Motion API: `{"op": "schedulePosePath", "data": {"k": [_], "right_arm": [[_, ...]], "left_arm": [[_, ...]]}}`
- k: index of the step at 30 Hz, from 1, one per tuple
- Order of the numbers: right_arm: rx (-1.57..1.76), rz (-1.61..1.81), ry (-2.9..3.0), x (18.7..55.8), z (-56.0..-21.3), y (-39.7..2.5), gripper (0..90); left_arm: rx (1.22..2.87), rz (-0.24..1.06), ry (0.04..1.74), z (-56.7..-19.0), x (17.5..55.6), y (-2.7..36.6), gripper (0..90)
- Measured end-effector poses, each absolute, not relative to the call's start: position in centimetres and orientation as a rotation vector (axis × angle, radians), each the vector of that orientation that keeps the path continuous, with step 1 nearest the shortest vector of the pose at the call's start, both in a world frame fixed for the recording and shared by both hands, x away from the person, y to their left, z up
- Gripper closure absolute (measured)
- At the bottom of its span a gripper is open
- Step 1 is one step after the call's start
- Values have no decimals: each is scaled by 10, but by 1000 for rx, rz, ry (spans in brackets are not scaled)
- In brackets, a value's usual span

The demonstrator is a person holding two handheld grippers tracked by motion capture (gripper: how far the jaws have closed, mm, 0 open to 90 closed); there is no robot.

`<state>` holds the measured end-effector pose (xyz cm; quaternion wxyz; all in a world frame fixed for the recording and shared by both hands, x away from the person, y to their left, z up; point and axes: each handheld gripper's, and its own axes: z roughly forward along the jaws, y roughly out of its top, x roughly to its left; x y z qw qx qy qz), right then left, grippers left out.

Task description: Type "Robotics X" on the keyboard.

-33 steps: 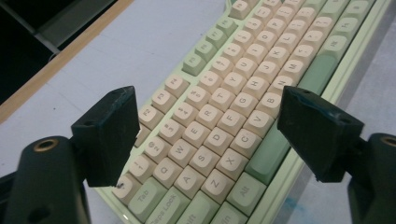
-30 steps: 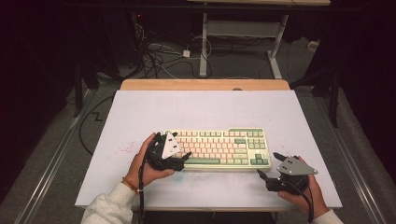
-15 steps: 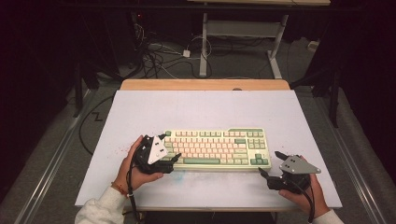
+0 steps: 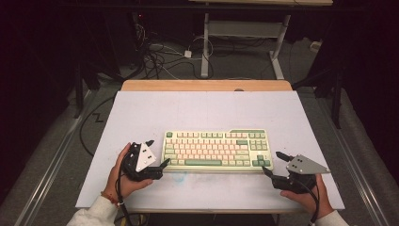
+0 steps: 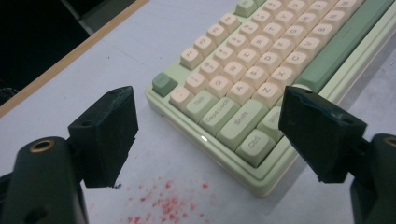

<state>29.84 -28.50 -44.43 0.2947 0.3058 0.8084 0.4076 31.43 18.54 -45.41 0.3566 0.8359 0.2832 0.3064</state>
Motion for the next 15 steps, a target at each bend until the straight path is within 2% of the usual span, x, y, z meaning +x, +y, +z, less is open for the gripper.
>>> {"op": "schedulePosePath", "data": {"k": [10, 15], "right_arm": [[776, 1055, 2210, 305, -437, -271, 438], [785, 1065, 2235, 313, -430, -263, 565]], "left_arm": [[2184, 774, 797, -470, 308, 204, 184], [2196, 758, 809, -474, 305, 206, 184]]}}
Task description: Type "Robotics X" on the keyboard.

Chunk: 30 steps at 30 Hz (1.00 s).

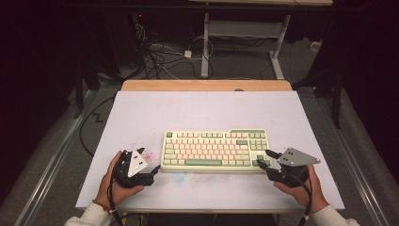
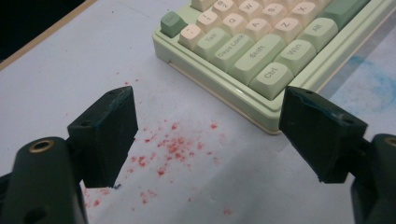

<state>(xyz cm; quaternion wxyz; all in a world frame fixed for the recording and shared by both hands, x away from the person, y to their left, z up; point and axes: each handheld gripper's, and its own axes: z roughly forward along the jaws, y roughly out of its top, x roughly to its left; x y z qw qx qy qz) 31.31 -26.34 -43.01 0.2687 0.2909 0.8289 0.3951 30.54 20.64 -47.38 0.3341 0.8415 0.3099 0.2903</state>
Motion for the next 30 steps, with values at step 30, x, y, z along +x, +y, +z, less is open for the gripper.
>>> {"op": "schedulePosePath", "data": {"k": [30], "right_arm": [[620, 1025, 2451, 360, -434, -171, 900]], "left_arm": [[2219, 715, 796, -478, 304, 201, 175]]}}
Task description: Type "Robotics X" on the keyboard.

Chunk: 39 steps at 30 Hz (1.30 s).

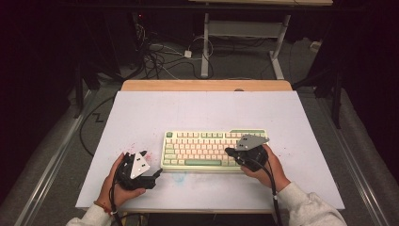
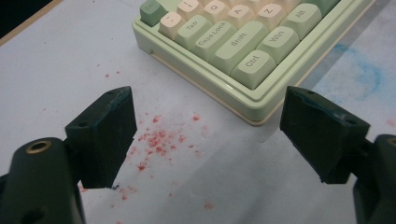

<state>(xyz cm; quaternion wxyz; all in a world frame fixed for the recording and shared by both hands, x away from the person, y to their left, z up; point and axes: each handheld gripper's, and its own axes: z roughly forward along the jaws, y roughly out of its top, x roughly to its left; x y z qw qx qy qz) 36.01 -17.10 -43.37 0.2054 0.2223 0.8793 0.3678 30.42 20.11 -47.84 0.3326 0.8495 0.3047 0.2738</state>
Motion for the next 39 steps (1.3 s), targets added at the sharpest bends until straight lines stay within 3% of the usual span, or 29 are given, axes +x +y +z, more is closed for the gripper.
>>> {"op": "schedulePosePath", "data": {"k": [19, 23, 39], "right_arm": [[689, 920, 2466, 361, -449, -198, 900], [701, 915, 2468, 361, -456, -200, 900], [709, 931, 2452, 359, -458, -202, 900]], "left_arm": [[2253, 707, 783, -480, 305, 197, 175], [2233, 692, 792, -477, 304, 198, 218], [2159, 558, 798, -454, 304, 201, 830]]}}
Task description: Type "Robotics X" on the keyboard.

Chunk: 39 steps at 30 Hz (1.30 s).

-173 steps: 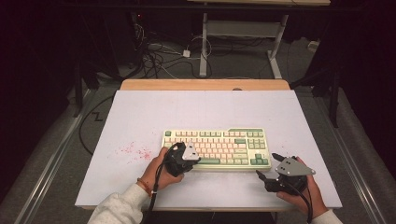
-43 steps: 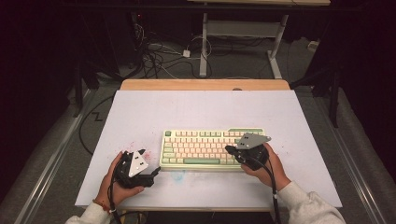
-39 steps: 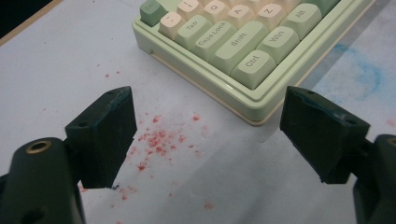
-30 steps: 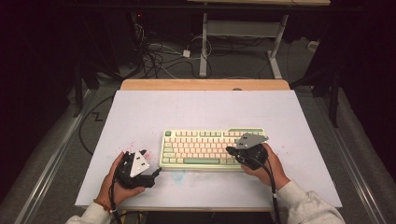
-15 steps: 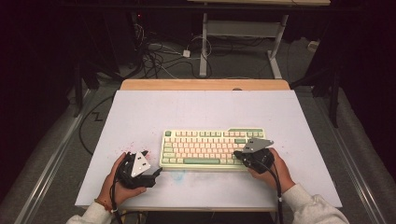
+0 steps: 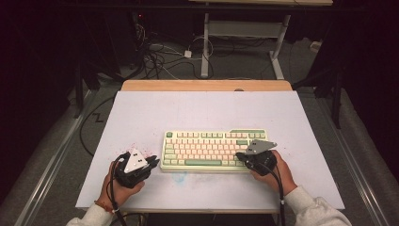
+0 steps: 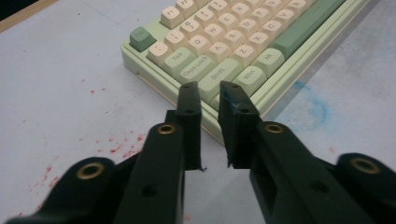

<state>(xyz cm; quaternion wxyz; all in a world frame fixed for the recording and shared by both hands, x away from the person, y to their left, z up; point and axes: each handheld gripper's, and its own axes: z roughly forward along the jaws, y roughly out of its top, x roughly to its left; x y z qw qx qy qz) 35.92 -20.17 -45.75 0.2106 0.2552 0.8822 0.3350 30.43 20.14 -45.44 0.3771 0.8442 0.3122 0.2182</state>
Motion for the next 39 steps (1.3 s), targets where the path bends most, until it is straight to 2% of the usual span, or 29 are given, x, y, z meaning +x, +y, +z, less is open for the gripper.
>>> {"op": "schedulePosePath", "data": {"k": [4, 39], "right_arm": [[709, 930, 2449, 359, -458, -202, 900], [703, 922, 2433, 357, -459, -201, 900]], "left_arm": [[2189, 551, 779, -452, 307, 195, 875], [2301, 454, 715, -440, 350, 142, 875]]}}
